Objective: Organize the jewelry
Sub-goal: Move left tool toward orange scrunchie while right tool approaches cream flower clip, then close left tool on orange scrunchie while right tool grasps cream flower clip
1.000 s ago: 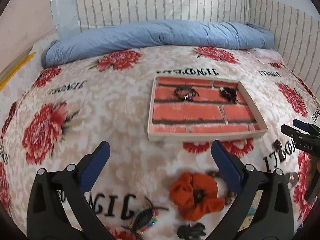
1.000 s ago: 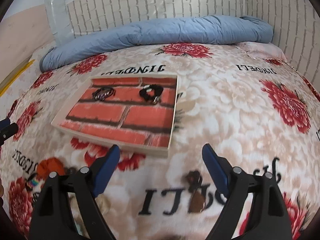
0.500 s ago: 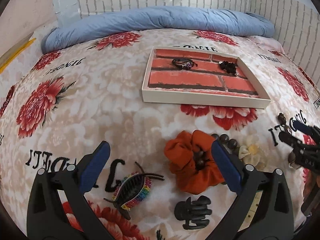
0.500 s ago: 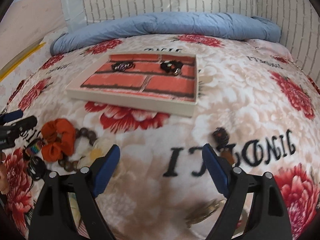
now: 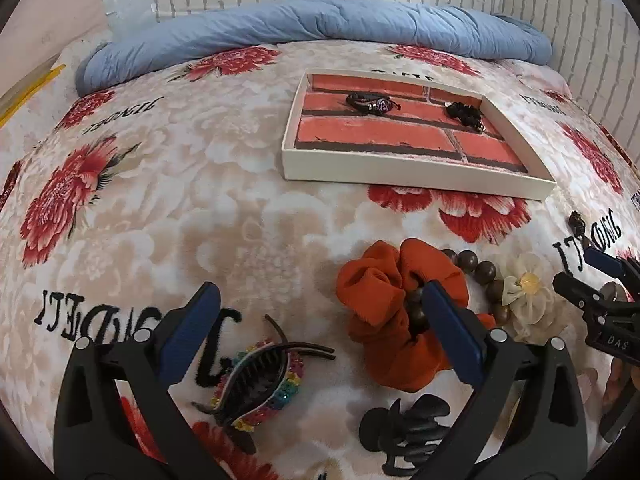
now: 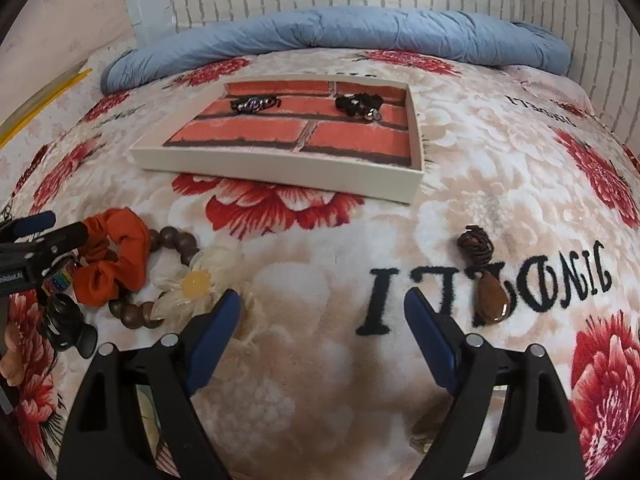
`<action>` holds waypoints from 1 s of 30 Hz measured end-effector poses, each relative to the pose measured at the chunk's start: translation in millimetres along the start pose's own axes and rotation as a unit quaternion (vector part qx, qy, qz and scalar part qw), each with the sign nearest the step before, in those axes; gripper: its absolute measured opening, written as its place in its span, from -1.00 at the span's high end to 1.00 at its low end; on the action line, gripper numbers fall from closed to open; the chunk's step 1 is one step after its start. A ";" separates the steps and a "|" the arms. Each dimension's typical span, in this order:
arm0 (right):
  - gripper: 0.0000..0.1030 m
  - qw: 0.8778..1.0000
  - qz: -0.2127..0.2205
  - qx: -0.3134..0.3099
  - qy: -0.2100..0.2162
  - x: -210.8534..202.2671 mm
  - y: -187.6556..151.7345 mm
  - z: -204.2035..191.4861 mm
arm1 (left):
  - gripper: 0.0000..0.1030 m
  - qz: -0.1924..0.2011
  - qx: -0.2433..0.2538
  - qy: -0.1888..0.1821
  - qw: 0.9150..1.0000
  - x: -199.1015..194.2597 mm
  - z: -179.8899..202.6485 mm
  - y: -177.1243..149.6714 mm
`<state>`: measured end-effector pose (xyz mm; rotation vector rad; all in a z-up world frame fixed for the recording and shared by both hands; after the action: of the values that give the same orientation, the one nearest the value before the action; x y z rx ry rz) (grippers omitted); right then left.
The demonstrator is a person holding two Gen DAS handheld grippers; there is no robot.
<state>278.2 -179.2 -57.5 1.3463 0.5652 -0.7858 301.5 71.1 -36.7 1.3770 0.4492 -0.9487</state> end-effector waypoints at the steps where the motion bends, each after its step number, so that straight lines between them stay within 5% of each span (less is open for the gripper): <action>1: -0.60 1.000 -0.002 -0.006 -0.002 1.4 -1.3 -3.0 | -0.85 -0.002 0.001 -0.002 1.000 2.6 0.4 -0.4; 7: -0.60 1.000 -0.019 -0.018 -0.005 10.8 -6.7 -9.5 | -0.70 -0.017 0.013 -0.012 1.000 15.1 8.4 -7.1; 18: -0.56 0.999 -0.031 -0.030 -0.005 15.9 -7.3 -21.1 | 0.00 -0.034 0.009 -0.033 0.999 27.9 8.3 -13.5; 24: -0.11 0.999 -0.033 -0.012 -0.014 20.5 -2.6 -19.4 | 0.42 -0.029 0.005 -0.038 0.999 29.0 9.0 -14.4; 30: 0.31 0.999 -0.029 -0.015 -0.017 21.9 -2.0 -20.2 | 0.56 -0.023 0.011 -0.033 0.999 31.0 13.2 -16.9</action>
<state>292.0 -163.1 -78.5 1.2913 0.5900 -0.8435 302.8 50.5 -68.3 1.3551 0.4239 -1.0363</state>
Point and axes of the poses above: each gripper's, at about its wrist camera, not at the fingertips, and x roughly the way its jaws point, z to its right, y to its top, the point moved 1 cm from there along x, roughly the way its jaws point, and after that the axes turned 15 degrees about -y, right-handed, at the moved point
